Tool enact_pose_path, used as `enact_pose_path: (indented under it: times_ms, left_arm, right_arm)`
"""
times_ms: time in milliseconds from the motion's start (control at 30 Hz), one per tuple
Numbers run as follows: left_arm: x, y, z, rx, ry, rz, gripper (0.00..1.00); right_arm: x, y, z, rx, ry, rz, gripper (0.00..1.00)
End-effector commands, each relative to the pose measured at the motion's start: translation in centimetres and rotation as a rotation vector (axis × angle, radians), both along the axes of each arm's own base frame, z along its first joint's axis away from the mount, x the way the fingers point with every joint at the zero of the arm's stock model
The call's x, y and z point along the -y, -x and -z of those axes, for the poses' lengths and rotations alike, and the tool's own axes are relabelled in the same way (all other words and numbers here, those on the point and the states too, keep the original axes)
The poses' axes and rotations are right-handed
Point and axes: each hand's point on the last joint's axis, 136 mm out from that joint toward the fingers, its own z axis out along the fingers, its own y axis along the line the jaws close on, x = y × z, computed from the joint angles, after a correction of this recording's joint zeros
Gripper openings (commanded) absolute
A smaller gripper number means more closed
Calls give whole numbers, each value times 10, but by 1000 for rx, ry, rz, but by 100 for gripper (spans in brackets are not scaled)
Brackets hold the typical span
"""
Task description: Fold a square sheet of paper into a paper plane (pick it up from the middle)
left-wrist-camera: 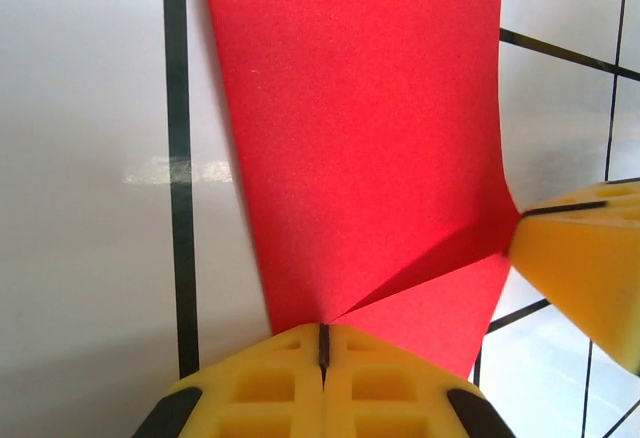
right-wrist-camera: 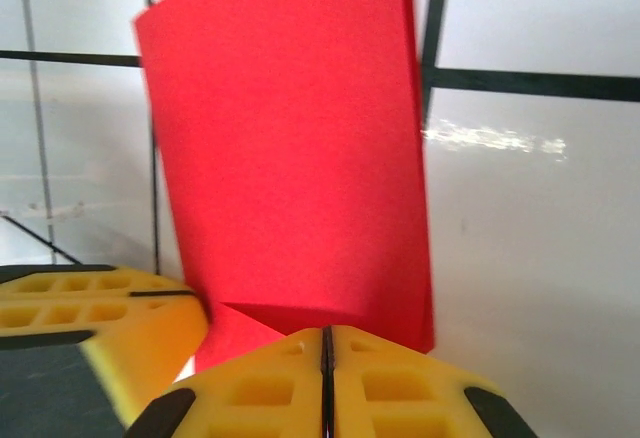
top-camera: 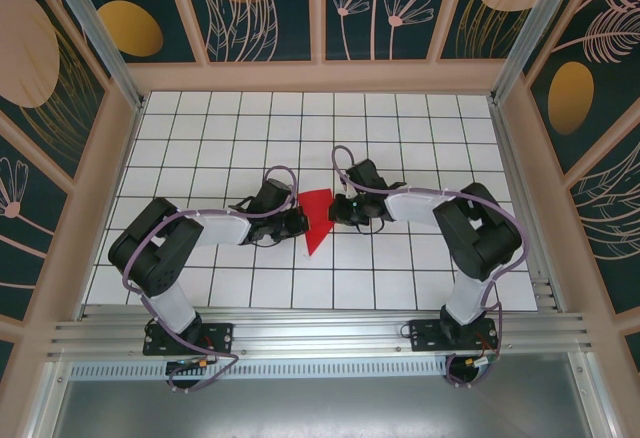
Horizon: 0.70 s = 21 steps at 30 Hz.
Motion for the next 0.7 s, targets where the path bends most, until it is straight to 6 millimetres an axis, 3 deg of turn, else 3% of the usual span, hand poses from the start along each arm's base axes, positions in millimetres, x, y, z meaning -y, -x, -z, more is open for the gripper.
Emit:
enact_pose_path:
  times_ms: [0,267,500,667]
  left_arm:
    - [-34,13,31,-66,-167,-41,4]
    - [-34,13,32,-68,-168,-41,4]
    - [-38,15,36,-69,-190,-39,4]
    - [-43,17,39,-71,-212,-38,4]
  right_arm:
    - [-12,5,-18,42,-51,-61,10]
    - [-14,21,12,-32,-9,-100,10]
    - [2,20,39,-82,82,-62,10]
    - [9,12,35,-73,67,-18,10]
